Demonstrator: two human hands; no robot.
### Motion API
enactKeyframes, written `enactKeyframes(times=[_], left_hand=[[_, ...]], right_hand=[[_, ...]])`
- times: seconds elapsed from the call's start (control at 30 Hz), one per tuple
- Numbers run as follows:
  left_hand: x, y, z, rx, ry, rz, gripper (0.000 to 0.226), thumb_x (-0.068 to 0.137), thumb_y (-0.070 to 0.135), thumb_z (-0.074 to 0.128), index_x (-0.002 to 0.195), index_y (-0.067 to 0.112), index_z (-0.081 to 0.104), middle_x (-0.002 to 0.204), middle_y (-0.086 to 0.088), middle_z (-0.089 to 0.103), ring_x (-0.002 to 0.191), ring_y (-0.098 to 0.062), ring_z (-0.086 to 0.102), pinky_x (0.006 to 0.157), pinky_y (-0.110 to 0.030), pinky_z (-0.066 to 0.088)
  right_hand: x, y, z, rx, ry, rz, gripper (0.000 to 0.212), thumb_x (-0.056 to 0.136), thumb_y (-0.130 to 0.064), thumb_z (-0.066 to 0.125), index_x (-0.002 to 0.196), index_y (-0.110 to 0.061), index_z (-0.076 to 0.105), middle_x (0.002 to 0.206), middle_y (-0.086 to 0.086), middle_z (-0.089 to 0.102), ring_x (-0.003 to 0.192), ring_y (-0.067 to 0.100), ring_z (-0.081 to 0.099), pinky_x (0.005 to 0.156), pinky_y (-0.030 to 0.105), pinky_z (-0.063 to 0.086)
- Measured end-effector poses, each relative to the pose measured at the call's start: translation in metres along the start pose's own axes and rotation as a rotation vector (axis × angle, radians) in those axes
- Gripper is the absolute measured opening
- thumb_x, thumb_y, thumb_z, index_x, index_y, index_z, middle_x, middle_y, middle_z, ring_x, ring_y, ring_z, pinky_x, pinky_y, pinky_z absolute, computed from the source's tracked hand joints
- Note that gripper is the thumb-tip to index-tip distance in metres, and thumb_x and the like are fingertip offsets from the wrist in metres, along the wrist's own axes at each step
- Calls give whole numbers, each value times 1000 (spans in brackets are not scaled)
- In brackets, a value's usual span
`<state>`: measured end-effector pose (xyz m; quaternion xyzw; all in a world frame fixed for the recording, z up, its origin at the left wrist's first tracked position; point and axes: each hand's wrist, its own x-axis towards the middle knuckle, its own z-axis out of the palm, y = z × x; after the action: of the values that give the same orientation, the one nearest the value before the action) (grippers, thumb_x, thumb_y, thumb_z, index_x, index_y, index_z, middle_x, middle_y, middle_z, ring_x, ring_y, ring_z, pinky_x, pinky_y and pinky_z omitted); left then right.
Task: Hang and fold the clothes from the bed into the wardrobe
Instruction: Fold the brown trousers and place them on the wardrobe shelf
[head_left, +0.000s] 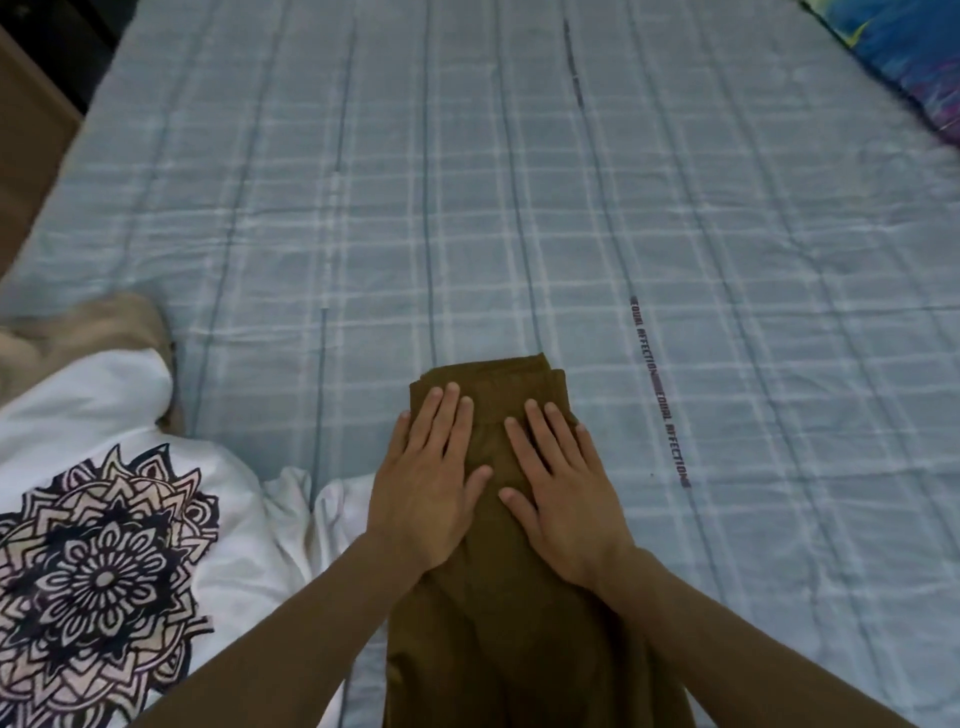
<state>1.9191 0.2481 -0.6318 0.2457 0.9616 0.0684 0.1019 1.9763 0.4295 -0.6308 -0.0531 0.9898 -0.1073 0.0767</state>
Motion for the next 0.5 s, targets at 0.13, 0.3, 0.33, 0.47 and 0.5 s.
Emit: enactKeyframes(times=[0.13, 0.3, 0.33, 0.47, 0.5], left_hand=[[9, -16, 33, 36, 41, 42, 74, 100, 59, 19, 158, 15, 2, 166, -4, -2, 153, -18, -7, 124, -47, 10], [10, -15, 32, 52, 53, 42, 75, 100, 59, 17, 158, 15, 0, 167, -4, -3, 153, -18, -8, 123, -50, 7], [10, -13, 28, 63, 37, 27, 75, 100, 59, 15, 158, 15, -4, 166, -4, -7, 152, -17, -11, 123, -50, 4], [-13, 11, 8, 70, -16, -63, 72, 100, 54, 12, 157, 15, -8, 166, -4, -12, 152, -20, -14, 123, -51, -2], [-29, 20, 4, 28, 1, -75, 70, 101, 52, 13, 157, 14, -4, 166, -5, -8, 152, -21, -11, 123, -50, 1]], right_hand=[[3, 20, 32, -35, 34, -23, 69, 100, -59, 24, 157, -25, 8, 166, 1, 1, 153, 19, -2, 121, 49, 14], [4, 21, 33, -48, 74, -42, 69, 100, -59, 23, 158, -24, 8, 166, 2, 0, 153, 19, -3, 122, 50, 12], [3, 21, 29, -52, 61, -40, 68, 100, -58, 23, 158, -24, 9, 166, 3, 0, 152, 19, -4, 122, 50, 12], [-11, 8, 12, -52, -40, 6, 67, 100, -56, 16, 157, -24, 2, 165, 3, -8, 152, 20, -11, 122, 51, 3], [-22, 2, 8, -32, -55, 26, 67, 100, -56, 13, 157, -25, 0, 165, 4, -9, 151, 21, -12, 122, 50, 2]])
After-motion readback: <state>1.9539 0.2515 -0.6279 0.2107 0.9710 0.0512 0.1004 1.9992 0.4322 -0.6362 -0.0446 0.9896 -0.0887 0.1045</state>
